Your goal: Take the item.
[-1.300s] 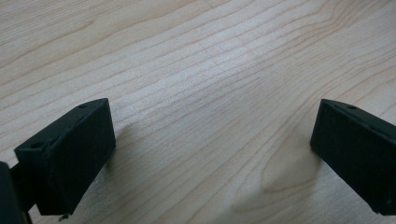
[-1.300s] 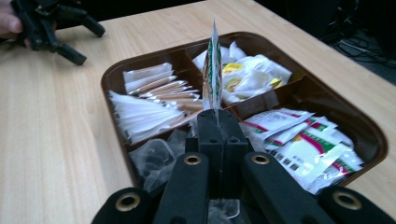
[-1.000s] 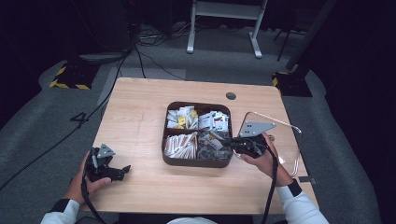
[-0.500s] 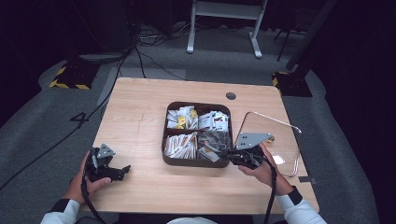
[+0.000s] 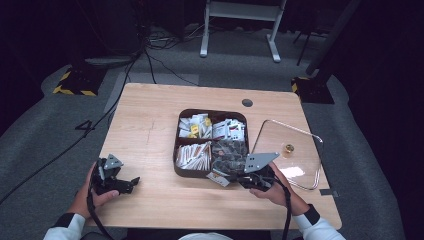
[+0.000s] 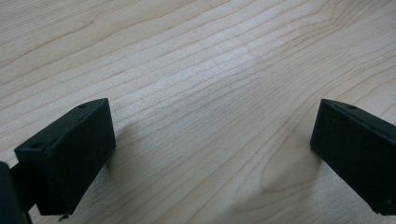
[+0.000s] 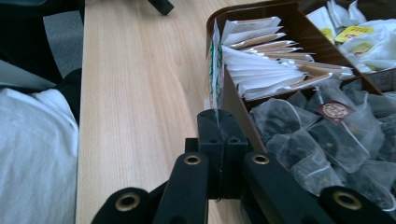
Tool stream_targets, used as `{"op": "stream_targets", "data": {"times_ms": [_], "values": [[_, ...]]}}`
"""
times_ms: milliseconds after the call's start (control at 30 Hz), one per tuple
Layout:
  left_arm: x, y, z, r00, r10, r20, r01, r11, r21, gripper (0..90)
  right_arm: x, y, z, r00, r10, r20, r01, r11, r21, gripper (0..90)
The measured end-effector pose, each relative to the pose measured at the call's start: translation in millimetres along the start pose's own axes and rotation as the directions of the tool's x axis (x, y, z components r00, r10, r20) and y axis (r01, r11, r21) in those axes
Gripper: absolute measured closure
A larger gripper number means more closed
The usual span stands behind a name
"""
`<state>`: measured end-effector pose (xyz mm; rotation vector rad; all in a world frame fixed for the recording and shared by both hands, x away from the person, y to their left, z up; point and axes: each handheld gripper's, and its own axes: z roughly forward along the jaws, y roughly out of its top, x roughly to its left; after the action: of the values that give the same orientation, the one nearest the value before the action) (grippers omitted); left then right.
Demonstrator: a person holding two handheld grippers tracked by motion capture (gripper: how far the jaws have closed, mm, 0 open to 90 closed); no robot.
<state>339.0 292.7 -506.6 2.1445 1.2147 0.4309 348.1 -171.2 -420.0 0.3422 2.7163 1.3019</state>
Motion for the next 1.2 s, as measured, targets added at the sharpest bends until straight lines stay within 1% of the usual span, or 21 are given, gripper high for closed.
{"op": "stream_targets", "data": {"times_ms": [167,333,500,633,867,933,1000,1067,1200], "values": [[0.0,0.0,0.0,1.0,0.0,0.0,0.0,1.0,0.001,0.2,2.5,-1.1,5.6,0.9998,-0.01,-0.019,0.01,1.0,0.015,90.0],[0.1,0.0,0.0,1.0,0.001,0.0,-0.001,1.0,0.0,0.2,6.5,-2.7,14.4,0.9991,-0.019,-0.038,0.021,0.999,0.045,90.0],[0.0,0.0,0.0,1.0,0.0,0.001,0.0,1.0,0.001,0.2,10.8,-3.4,21.6,0.9978,-0.027,-0.061,0.031,0.998,0.061,90.0],[-0.2,0.0,0.0,1.0,-0.003,0.001,0.003,1.0,0.0,0.2,13.7,-4.2,26.6,0.9969,-0.034,-0.07,0.039,0.996,0.075,90.0],[0.0,0.0,0.0,1.0,0.0,0.0,0.0,1.0,0.0,0.2,17.7,-4.5,31.1,0.9951,-0.037,-0.092,0.044,0.995,0.084,90.0],[0.0,0.0,0.0,1.0,0.001,0.0,-0.001,1.0,0.0,0.2,18.8,-4.4,31.7,0.9938,-0.031,-0.107,0.04,0.996,0.083,90.0],[0.0,0.0,0.0,1.0,0.0,0.0,0.0,1.0,0.0,0.2,19.7,-4.7,32.9,0.9927,-0.037,-0.115,0.047,0.995,0.088,90.0],[0.0,0.0,0.0,1.0,0.001,0.0,-0.001,1.0,0.0,0.2,20.7,-5.1,33.9,0.9912,-0.024,-0.13,0.035,0.996,0.086,90.0],[0.0,0.0,0.0,1.0,0.0,0.0,0.0,1.0,0.0,0.2,22.1,-4.6,35.0,0.99,-0.029,-0.138,0.041,0.995,0.089,89.2]]}}
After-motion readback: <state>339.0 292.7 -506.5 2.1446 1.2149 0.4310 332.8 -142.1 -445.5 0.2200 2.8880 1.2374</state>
